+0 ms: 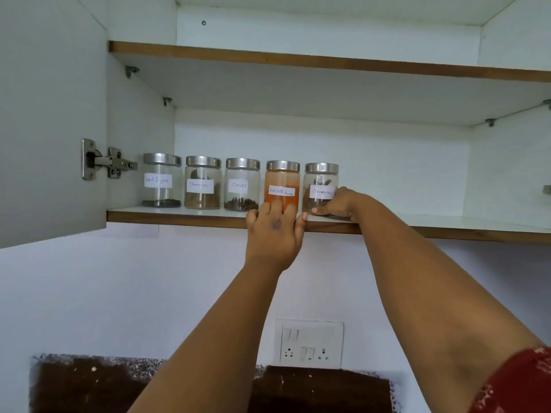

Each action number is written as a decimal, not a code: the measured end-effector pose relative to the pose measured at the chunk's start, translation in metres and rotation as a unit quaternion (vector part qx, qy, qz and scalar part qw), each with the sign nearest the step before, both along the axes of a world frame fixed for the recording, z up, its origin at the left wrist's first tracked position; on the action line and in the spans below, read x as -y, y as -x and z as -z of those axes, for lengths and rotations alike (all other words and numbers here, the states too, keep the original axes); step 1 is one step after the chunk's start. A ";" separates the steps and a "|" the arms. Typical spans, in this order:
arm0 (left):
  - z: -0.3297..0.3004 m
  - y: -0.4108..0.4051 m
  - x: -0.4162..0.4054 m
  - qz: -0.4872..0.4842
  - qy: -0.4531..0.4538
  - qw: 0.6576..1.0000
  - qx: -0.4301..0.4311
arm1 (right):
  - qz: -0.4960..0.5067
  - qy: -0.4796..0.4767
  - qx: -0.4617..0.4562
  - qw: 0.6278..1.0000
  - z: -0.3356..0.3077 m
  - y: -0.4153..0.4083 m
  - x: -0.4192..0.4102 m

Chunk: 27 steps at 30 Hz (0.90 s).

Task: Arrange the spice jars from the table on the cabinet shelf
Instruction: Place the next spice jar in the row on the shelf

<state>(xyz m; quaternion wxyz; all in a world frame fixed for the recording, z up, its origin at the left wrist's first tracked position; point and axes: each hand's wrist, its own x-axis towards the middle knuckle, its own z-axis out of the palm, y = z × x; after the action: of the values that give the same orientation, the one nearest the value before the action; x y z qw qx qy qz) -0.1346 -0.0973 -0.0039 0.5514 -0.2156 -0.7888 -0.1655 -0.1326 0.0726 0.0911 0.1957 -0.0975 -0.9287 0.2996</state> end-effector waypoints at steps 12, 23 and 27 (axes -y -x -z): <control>-0.001 -0.002 0.001 0.025 0.002 0.999 0.032 | 0.028 -0.041 -0.023 0.998 0.003 -0.006 0.009; -0.006 -0.004 0.008 0.025 0.048 0.997 0.060 | 0.039 -0.065 -0.019 0.997 0.003 -0.011 0.014; -0.007 -0.004 0.009 0.028 0.048 0.997 0.057 | 0.037 -0.063 -0.019 0.997 0.002 -0.011 0.015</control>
<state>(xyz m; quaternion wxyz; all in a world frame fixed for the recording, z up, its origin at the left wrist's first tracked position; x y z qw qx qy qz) -0.1305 -0.1064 0.0032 0.4895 -0.2536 -0.8198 -0.1549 -0.1214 0.0579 0.0888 0.2302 -0.1133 -0.9377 0.2345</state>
